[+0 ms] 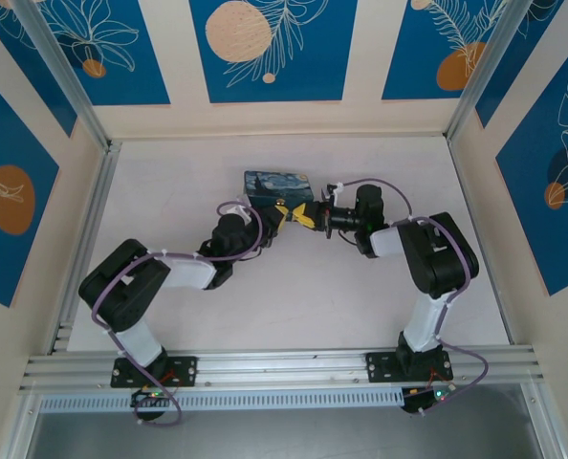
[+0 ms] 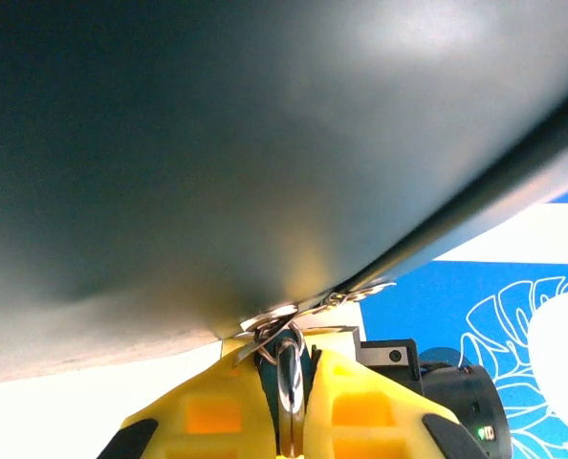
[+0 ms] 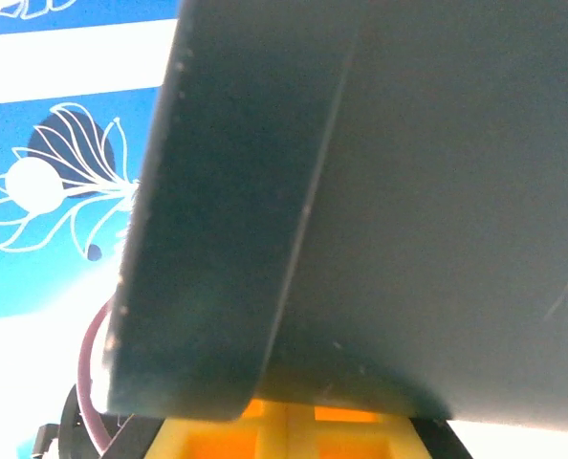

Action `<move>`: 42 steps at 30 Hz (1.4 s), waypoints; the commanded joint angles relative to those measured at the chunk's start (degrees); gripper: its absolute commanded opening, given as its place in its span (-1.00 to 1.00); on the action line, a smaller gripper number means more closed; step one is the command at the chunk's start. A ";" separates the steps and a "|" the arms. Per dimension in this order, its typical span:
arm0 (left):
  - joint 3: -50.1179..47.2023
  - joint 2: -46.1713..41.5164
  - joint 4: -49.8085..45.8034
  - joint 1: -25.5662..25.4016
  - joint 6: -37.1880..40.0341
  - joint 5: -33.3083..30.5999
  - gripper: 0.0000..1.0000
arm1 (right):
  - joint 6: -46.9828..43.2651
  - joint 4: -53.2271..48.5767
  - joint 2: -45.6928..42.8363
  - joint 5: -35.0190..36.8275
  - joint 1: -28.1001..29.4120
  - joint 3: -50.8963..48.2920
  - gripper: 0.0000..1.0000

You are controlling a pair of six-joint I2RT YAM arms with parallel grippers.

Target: Unlock a padlock with a key

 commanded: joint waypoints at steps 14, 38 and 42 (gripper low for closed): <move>4.58 1.08 14.01 -9.12 -1.84 19.83 -1.00 | 7.10 3.10 3.12 1.05 8.11 6.95 -1.00; 4.65 0.85 13.32 -9.33 -0.90 21.51 -1.00 | -10.77 -14.44 0.32 -2.99 3.70 12.70 -1.00; 5.20 1.63 13.21 -9.67 -0.84 21.69 -1.00 | 5.17 2.41 3.79 -0.25 9.16 13.64 -1.00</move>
